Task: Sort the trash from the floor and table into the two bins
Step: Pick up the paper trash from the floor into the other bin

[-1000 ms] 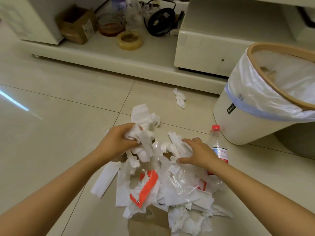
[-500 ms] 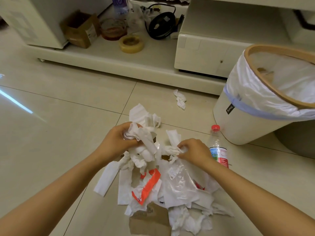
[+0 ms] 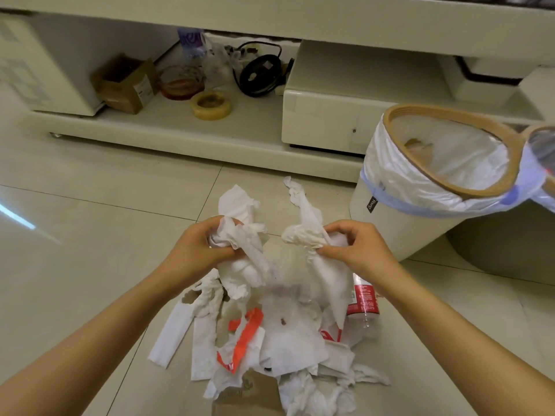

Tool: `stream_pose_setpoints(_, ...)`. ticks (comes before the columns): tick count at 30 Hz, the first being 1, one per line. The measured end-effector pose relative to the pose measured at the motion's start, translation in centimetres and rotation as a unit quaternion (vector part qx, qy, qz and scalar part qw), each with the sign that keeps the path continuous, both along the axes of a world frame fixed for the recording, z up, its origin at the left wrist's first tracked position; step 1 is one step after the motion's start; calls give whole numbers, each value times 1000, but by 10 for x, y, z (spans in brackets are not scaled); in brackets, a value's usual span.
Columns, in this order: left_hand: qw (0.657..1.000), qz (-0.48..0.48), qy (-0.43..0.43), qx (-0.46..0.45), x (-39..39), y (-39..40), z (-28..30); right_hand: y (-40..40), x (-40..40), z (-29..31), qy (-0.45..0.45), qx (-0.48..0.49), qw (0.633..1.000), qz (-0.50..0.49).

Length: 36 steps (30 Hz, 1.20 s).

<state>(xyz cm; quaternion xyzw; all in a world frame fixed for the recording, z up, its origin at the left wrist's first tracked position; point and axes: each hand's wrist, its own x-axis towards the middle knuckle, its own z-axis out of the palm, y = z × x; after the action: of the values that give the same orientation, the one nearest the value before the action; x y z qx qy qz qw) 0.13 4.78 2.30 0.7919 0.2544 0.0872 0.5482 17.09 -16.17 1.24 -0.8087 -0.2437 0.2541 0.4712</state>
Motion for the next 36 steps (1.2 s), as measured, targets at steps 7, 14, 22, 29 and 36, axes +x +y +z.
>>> stream_pose_setpoints(7,999,-2,-35,-4,22,-11,25,-11,3,32,3,58,998,-22)
stream_pose_setpoints(14,999,-12,-29,-10,25,-16,39,-26,3,49,142,59,987,37)
stream_pose_setpoints(22,1000,-21,-23,0,23,-21,48,-33,14,64,186,90,978,16)
stream_pose_setpoints(29,999,-30,-40,-4,38,-32,55,-53,47,104,201,185,961,-33)
stream_pose_setpoints(36,998,-49,-37,-1,63,-42,60,-87,93,165,140,261,954,-54)
